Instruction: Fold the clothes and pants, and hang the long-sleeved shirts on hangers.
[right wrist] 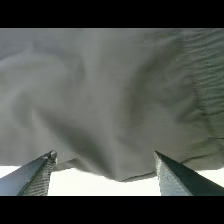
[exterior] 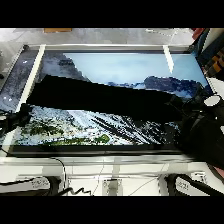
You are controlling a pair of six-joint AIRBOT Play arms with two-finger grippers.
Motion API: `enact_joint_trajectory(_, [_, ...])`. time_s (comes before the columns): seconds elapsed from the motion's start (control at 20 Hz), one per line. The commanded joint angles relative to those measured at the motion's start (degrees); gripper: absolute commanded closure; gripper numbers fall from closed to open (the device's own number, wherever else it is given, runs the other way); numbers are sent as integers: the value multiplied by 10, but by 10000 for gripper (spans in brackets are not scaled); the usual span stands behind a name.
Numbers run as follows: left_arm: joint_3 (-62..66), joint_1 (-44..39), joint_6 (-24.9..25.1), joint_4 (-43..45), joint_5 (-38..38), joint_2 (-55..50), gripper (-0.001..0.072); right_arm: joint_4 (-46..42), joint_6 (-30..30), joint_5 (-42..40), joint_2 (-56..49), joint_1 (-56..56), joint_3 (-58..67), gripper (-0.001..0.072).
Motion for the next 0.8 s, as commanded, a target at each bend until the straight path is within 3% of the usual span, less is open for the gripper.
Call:
enact_joint_trajectory(0.0, [41,-36,3,-15,34,-54,241,30,-55,17,0,20,0,42])
enact_joint_trajectory(0.05, [60,-42,3,-15,34,-69,193,30,-56,17,0,29,0,42])
enact_joint_trajectory(0.15, [98,-53,3,-15,34,-101,-8,30,-65,17,0,48,0,42])
enact_joint_trajectory(0.4, [155,-68,3,-17,44,-153,28,30,-66,18,0,94,0,42])
enact_joint_trajectory(0.45, [158,-68,3,-17,51,-153,110,31,-75,19,1,103,0,42])
enact_joint_trajectory(0.6, [183,-67,3,-16,52,-151,577,30,-95,21,0,135,0,42])
enact_joint_trajectory(0.65, [194,-67,3,-16,52,-151,664,30,-95,20,0,145,0,42])
enact_joint_trajectory(0.75, [220,-67,3,-15,50,-147,699,30,-104,16,0,169,0,44])
